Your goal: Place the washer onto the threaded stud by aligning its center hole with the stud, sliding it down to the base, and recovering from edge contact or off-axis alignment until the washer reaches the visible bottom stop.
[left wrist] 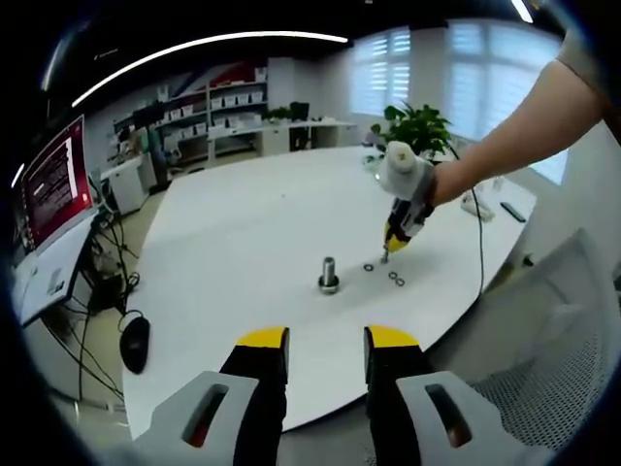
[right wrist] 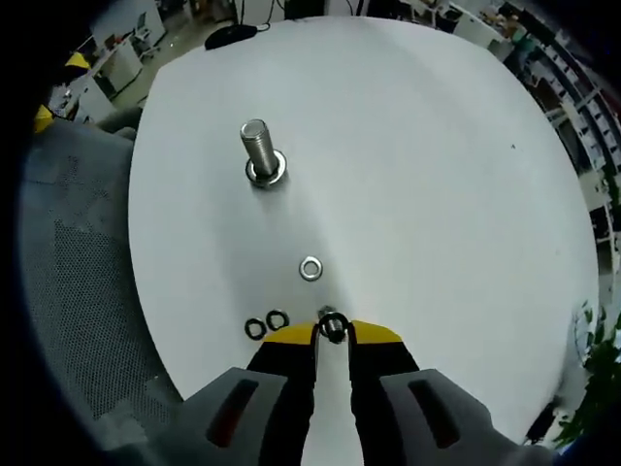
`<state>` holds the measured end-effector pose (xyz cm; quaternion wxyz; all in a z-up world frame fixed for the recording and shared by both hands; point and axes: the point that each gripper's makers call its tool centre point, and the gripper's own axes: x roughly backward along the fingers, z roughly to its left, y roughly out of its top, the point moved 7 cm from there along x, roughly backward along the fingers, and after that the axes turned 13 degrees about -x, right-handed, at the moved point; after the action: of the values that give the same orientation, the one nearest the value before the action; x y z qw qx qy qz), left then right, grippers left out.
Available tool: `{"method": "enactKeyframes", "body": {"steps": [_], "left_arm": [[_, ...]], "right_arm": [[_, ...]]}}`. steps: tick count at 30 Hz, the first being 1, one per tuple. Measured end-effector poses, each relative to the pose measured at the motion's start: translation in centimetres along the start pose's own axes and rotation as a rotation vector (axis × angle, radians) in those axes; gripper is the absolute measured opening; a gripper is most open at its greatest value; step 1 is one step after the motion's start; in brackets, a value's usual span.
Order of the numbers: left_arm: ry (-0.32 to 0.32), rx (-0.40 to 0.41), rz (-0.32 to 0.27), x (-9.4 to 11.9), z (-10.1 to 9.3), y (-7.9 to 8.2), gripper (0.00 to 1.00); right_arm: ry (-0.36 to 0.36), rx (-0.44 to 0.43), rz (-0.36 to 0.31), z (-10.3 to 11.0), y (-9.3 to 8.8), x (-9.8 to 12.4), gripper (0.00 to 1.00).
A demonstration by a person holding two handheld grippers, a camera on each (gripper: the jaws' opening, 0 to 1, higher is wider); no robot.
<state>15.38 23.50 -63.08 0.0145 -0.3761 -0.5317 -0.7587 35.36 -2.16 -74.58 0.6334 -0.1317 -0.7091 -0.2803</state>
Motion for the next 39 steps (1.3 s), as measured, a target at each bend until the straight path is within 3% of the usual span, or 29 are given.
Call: {"method": "enactKeyframes", "body": {"steps": [10, 20, 32, 39], "left_arm": [[-0.002, 0.001, 0.014, -0.1, 0.0, -0.2, 0.28], [-0.008, 0.002, 0.013, -0.1, 0.0, -0.2, 0.28], [-0.012, 0.002, 0.001, 0.0, -0.1, -0.1, 0.28], [-0.012, 0.001, -0.011, 0.0, -0.1, 0.1, 0.28]], "right_arm": [[0.018, -0.050, 0.017, -0.3, -0.4, -2.2, 0.14], [0.024, -0.075, 0.005, -0.4, -0.4, -2.3, 0.15], [-0.013, -0.086, -0.005, -0.5, -1.4, -0.7, 0.23], [-0.027, -0.093, -0.043, -0.9, -0.8, 0.7, 0.25]]}}
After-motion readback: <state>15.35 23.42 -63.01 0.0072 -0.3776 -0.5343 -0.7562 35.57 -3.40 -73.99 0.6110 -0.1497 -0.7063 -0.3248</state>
